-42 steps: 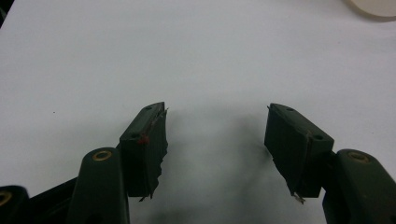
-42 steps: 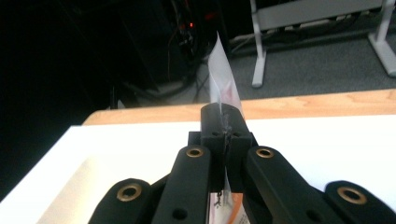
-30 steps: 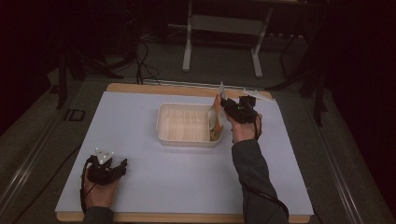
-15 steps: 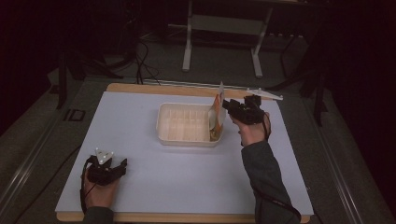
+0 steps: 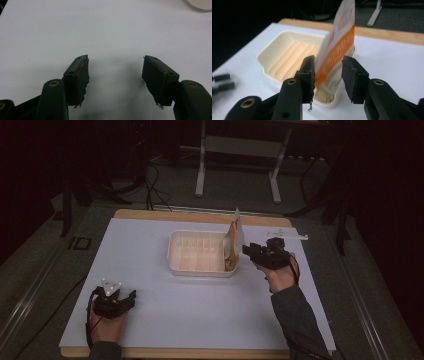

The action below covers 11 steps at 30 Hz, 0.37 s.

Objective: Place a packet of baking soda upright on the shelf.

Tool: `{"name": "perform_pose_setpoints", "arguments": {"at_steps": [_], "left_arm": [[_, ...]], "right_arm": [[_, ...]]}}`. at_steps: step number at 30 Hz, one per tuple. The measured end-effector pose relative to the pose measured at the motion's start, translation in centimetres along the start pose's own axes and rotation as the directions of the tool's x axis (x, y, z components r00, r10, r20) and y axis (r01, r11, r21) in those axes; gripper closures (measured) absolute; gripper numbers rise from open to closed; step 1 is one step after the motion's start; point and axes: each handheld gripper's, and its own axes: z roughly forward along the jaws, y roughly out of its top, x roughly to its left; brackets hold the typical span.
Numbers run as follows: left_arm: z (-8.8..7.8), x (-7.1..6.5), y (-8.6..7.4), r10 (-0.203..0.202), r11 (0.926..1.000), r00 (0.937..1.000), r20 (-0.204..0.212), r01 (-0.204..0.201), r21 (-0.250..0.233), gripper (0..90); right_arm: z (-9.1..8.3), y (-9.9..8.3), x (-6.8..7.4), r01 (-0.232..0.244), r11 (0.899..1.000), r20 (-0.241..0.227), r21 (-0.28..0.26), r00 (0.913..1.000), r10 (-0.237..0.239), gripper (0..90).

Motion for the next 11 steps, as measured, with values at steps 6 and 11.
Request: {"name": "perform_pose_setpoints", "arguments": {"at_steps": [6,11], "left_arm": [[0.0,0.0,0.0,-0.003,1.0,1.0,-0.004,0.003,0.003,37.6],[0.1,0.0,0.0,-0.004,1.0,1.0,-0.006,0.004,0.003,37.4]], "right_arm": [[-0.5,-2.6,-0.6,0.005,1.0,0.003,0.021,1.0,-0.005,62.7],[-0.6,-4.1,-1.5,-0.02,0.999,0.008,0.035,0.9998,0.02,62.6]]}}
